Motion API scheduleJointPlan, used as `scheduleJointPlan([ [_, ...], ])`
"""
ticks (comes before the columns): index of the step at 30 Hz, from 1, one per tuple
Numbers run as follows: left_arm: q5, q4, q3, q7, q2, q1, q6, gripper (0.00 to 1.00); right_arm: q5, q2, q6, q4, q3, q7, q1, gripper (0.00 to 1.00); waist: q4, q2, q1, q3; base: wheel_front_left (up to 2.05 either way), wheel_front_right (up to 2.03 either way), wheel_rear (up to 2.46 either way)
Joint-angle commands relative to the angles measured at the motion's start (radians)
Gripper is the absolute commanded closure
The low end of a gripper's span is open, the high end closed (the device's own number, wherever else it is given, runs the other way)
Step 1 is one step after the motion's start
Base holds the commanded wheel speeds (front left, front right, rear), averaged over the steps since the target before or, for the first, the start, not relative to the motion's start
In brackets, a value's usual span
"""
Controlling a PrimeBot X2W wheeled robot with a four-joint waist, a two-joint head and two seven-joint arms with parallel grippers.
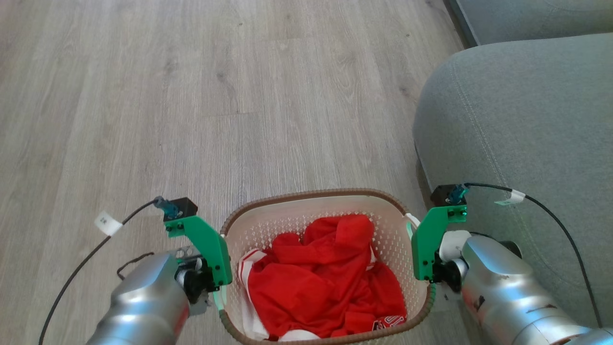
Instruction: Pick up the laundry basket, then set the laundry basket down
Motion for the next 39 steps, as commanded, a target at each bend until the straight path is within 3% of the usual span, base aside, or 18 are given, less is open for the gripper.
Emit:
scheduleJointPlan([
  [1,-0.001,0.011,0.031,-0.018,0.081,-0.049,0.025,1.0,0.003,-0.039,-0.01,-0.003,0.015,-0.01,-0.018,1.0,0.0,-0.0001,0.0001,0.0,0.0,0.0,0.0],
  [39,-0.005,0.011,0.02,-0.061,0.082,-0.065,0.028,1.0,0.02,-0.039,-0.01,-0.002,0.035,-0.054,-0.032,1.0,-0.003,-0.0001,0.0001,0.049,0.0,0.0,0.0],
])
